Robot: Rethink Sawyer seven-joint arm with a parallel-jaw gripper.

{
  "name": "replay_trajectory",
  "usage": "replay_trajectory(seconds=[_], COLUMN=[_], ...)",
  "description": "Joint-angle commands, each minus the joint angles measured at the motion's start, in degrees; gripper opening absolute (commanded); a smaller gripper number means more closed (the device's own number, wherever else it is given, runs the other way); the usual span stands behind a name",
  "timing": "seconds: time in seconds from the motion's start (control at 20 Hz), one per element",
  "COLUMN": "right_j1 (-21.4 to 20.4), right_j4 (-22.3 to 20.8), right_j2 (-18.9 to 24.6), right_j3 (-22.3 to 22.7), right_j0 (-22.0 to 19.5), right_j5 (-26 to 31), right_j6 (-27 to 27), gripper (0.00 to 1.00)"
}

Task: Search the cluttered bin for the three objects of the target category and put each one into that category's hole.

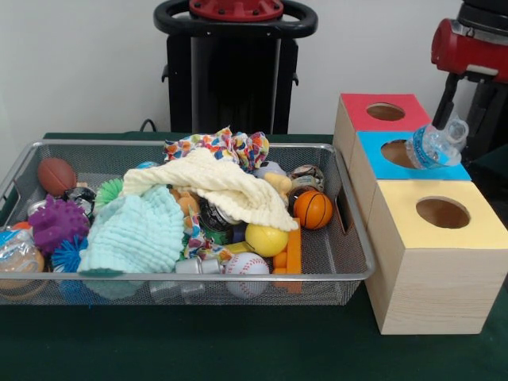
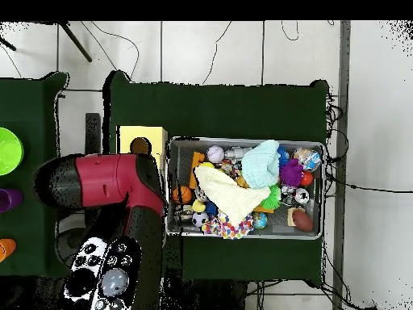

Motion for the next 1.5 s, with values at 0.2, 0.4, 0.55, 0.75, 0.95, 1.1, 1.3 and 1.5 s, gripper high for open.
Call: replay_trajectory(seconds=[0.2, 0.4, 0.55, 0.75, 0.95, 1.1, 1.3, 1.5], right_j1=[0.4, -0.1, -0.2, -0.4, -0.5, -0.6, -0.6, -0.1], right_j4=[0.4, 0.3, 0.3, 0.2, 0.0, -0.1, 0.0, 0.5], right_j2=[1.6, 1.8, 1.8, 2.0, 2.0, 2.1, 2.5, 2.8], right_j3=[8.2, 9.1, 9.4, 10.0, 10.5, 11.0, 11.9, 12.4], right_j0=[-1.3, -1.8, -1.9, -2.2, -2.4, -2.7, -3.0, -2.9], right_j5=[-2.5, -3.0, -3.0, -3.8, -4.3, -5.0, -6.2, -7.7], right_j6=[10.9, 10.3, 10.0, 9.8, 9.5, 9.2, 9.0, 9.8], gripper=[0.00, 0.00, 0.00, 0.00, 0.00, 0.00, 0.00, 0.00])
